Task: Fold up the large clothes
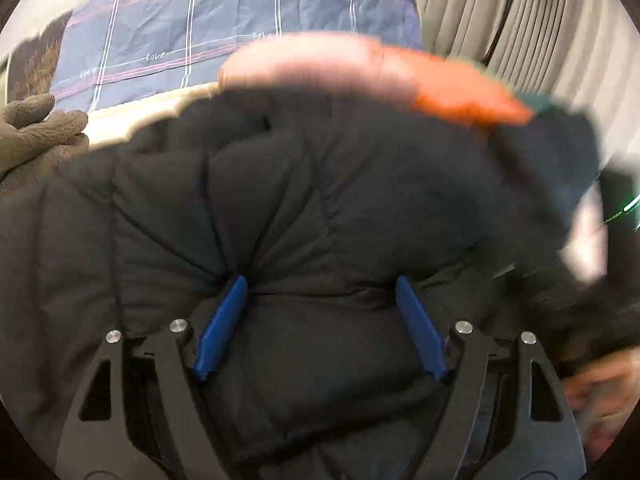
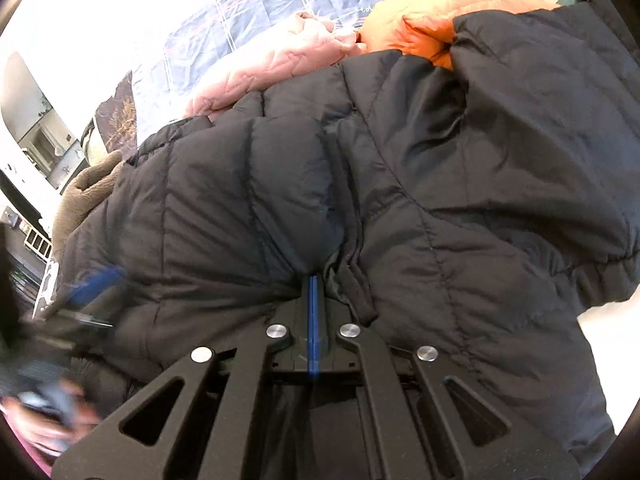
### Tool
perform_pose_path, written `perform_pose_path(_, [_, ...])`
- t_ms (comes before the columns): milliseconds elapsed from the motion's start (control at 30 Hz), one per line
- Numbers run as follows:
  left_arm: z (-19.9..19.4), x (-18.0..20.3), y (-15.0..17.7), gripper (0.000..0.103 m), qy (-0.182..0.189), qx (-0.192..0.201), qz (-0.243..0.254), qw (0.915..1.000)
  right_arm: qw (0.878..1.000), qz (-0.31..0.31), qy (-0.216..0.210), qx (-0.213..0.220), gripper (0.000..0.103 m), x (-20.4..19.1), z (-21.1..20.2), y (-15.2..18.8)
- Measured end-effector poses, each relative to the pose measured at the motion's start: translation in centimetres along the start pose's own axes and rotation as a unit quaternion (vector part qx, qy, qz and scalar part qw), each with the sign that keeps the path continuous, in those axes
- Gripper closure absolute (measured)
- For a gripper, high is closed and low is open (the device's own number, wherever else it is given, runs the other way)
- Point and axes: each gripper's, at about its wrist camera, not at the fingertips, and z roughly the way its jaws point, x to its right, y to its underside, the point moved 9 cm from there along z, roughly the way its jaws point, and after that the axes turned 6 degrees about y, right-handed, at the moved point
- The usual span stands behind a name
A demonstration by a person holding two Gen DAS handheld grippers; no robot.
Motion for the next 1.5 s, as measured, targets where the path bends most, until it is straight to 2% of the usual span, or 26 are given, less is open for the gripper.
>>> perform_pose_path(133, [0.4,0.3,0.2,0.025,-0.012,-0.005,0.006,0.9999,0.999,0.010,-0.032,-0.026,0.103,0.4,-0.6,0.2])
perform_pose_path(200, [0.3,0.3,0.2,0.024,-0.013,-0.007,0.006,0.9999,0.997,0.041,-0.056,-0.037,0.103,1.1,-2.1,-0.5])
perform_pose_path(233, [0.3,0.3,0.3,0.024,-0.015,-0.007,0.008,0.9998,0.996,0.054,-0.067,-0.025,0.103,1.4,-3.2,-1.2])
perform_pose_path(300, [0.1,0.3,0.6,0.024,-0.017,-0.006,0.009,0.9998,0.996,0.054,-0.073,0.028,0.103,2.9,-6.7,-3.3])
perform_pose_path(333, [0.3,0.5,0.3,0.024,-0.018,-0.006,0.010,0.9998,0.995,0.049,-0.055,0.072,0.103,5.0,-9.2,-5.1])
perform_pose_path(400, [0.5,0.4,0.1,0.024,-0.018,-0.005,0.011,0.9998,0.991,0.065,-0.028,0.117,0.099,8.7,-12.0,-7.1])
perform_pose_path(467, [0.4,0.3,0.1,0.024,-0.019,-0.004,0.011,0.9998,0.981,0.129,-0.007,0.144,0.087,15.3,-14.0,-9.1])
perform_pose_path(500, [0.4,0.3,0.1,0.024,-0.019,-0.003,0.011,0.9998,0.974,0.169,0.003,0.150,0.087,18.4,-14.5,-9.5])
perform_pose_path(567, [0.3,0.3,0.1,0.024,-0.019,-0.001,0.011,0.9998,0.946,0.285,0.026,0.154,0.085,26.5,-15.1,-9.2])
perform_pose_path(633, [0.2,0.2,0.2,0.024,-0.020,0.001,0.011,0.9997,0.922,0.353,0.029,0.156,0.084,31.3,-15.1,-8.2])
perform_pose_path(700, [0.2,0.2,0.2,0.024,-0.022,0.003,0.012,0.9997,0.912,0.377,0.011,0.162,0.082,33.2,-14.8,-7.8])
perform_pose_path(733, [0.2,0.2,0.2,0.024,-0.023,0.003,0.012,0.9997,0.906,0.389,-0.005,0.164,0.078,33.9,-14.4,-7.7])
perform_pose_path(767, [0.2,0.2,0.2,0.024,-0.023,0.004,0.012,0.9997,0.902,0.398,-0.021,0.166,0.069,34.3,-14.0,-7.7])
perform_pose_path(833, [0.2,0.1,0.2,0.024,-0.022,0.004,0.012,0.9997,0.894,0.412,-0.054,0.170,0.061,34.8,-13.2,-8.2])
perform_pose_path(1000, [0.2,0.0,0.2,0.024,-0.021,0.006,0.011,0.9997,0.891,0.411,-0.054,0.187,0.060,35.2,-13.2,-9.8])
perform_pose_path(1033, [0.2,0.1,0.2,0.024,-0.020,0.006,0.010,0.9997,0.885,0.419,-0.043,0.201,0.067,35.5,-13.8,-10.0])
perform_pose_path(1067, [0.2,0.0,0.2,0.024,-0.020,0.006,0.011,0.9997,0.879,0.426,-0.034,0.212,0.080,35.4,-14.2,-10.0])
perform_pose_path(1100, [0.2,0.0,0.2,0.024,-0.021,0.006,0.011,0.9997,0.873,0.436,-0.025,0.219,0.084,35.1,-14.8,-10.0])
perform_pose_path(1133, [0.2,0.0,0.2,0.024,-0.021,0.006,0.011,0.9997,0.871,0.437,-0.028,0.224,0.095,34.7,-15.1,-10.2])
perform_pose_path(1200, [0.2,0.0,0.2,0.024,-0.019,0.006,0.009,0.9998,0.873,0.424,-0.039,0.239,0.098,32.9,-16.4,-10.9])
perform_pose_path(1267, [0.2,0.0,0.2,0.024,-0.018,0.007,0.009,0.9998,0.882,0.390,-0.063,0.258,0.100,29.6,-17.9,-12.4])
perform_pose_path(1300, [0.1,-0.1,0.3,0.024,-0.018,0.007,0.009,0.9998,0.887,0.370,-0.081,0.266,0.100,27.4,-18.5,-13.3])
perform_pose_path(1367, [0.1,-0.1,0.3,0.024,-0.018,0.007,0.008,0.9998,0.904,0.303,-0.128,0.273,0.100,20.9,-19.4,-15.0])
perform_pose_path(1433, [0.0,-0.1,0.2,0.024,-0.016,0.008,0.006,0.9998,0.935,0.193,-0.159,0.253,0.100,11.3,-18.6,-15.5])
perform_pose_path(1500, [-0.6,-0.2,0.0,0.024,-0.014,0.013,0.002,0.9998,0.953,0.105,-0.169,0.228,0.100,4.1,-17.1,-14.1])
